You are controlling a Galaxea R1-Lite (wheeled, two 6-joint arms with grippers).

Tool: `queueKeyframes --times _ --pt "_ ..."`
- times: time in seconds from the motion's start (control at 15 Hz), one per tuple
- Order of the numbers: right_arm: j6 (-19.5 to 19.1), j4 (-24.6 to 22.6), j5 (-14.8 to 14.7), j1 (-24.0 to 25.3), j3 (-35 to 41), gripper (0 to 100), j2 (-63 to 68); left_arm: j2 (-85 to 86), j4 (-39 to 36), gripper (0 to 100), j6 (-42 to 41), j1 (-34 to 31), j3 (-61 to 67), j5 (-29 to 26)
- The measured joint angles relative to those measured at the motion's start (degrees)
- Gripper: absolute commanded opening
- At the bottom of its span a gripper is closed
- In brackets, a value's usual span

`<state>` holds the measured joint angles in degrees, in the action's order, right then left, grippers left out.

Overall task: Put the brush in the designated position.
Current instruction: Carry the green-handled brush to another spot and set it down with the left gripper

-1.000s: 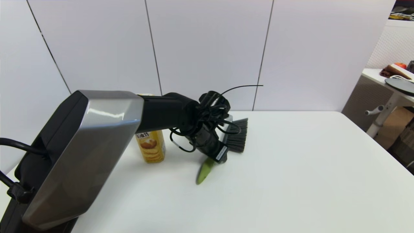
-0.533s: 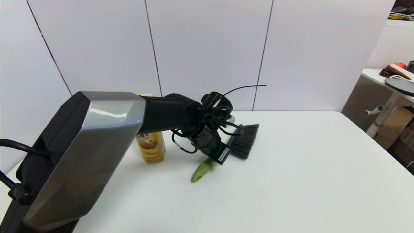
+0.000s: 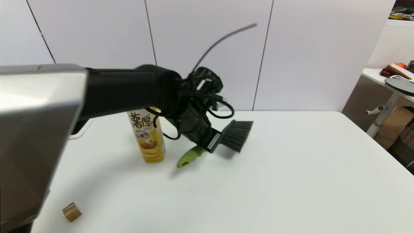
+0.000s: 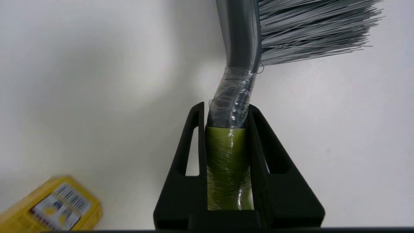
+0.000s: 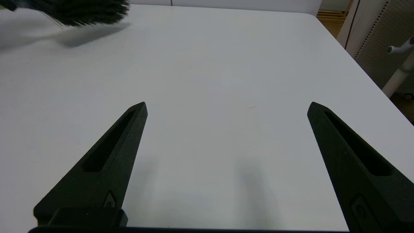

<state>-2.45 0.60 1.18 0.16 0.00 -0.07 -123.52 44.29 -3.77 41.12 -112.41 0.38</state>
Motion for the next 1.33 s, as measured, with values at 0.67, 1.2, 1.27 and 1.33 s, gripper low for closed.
queueKeyframes --times 0.67,1.2,1.27,1.33 --pt "0.0 0.02 0.0 0.0 0.0 100 0.0 37.74 16.35 0 4.89 -12.37 2.85 33.74" --pt "0.0 0.0 0.05 0.0 0.0 100 0.0 53.75 5.46 0 17.79 -21.69 31.49 29.9" --pt "-0.02 0.02 0.02 0.0 0.0 100 0.0 54.83 3.67 0 18.22 -21.8 36.21 27.19" --pt "0.0 0.04 0.02 0.0 0.0 100 0.0 55.91 2.18 0 18.57 -21.88 41.19 24.02"
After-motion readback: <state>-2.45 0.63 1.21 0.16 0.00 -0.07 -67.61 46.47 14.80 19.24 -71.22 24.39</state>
